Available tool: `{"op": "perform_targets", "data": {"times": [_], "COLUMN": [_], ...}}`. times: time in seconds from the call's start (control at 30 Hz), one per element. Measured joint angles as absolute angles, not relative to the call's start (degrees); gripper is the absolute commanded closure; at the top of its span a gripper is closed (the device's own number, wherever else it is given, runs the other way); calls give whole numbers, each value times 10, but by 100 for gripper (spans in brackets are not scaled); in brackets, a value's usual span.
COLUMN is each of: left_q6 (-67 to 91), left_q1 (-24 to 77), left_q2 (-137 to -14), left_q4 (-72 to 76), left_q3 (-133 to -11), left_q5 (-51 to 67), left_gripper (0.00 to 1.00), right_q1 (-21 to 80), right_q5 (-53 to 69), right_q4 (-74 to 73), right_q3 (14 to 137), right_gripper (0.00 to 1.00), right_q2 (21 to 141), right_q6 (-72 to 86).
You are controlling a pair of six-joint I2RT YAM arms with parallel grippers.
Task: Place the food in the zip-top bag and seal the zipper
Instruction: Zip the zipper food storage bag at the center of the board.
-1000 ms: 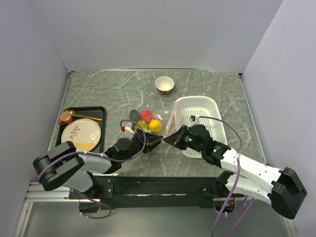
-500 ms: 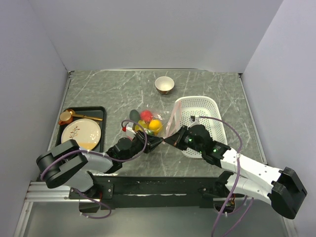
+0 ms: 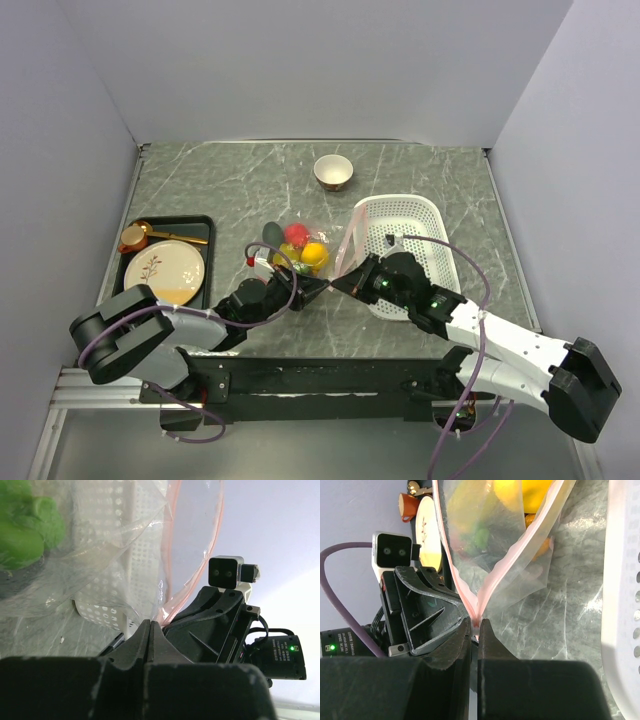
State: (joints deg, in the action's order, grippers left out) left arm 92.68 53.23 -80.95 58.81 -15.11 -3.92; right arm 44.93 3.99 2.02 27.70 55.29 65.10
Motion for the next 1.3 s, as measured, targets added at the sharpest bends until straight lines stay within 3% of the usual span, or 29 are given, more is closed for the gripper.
{"op": "perform_targets", "data": {"times": [0.7,1.3], "left_q6": [926,857], "left_q1": [534,544], "left_q2": [-812,-586], "left_q4": [635,399], "left_q3": [-105,-105], "left_q5": [-11,-67], "left_gripper": [99,99], "right_q1": [447,418], "right_q5": [39,40], "right_q4": [-22,-29], "right_q3": [307,335], "right_gripper": [100,100], "right_q2": [574,574], "right_q6": [630,608]}}
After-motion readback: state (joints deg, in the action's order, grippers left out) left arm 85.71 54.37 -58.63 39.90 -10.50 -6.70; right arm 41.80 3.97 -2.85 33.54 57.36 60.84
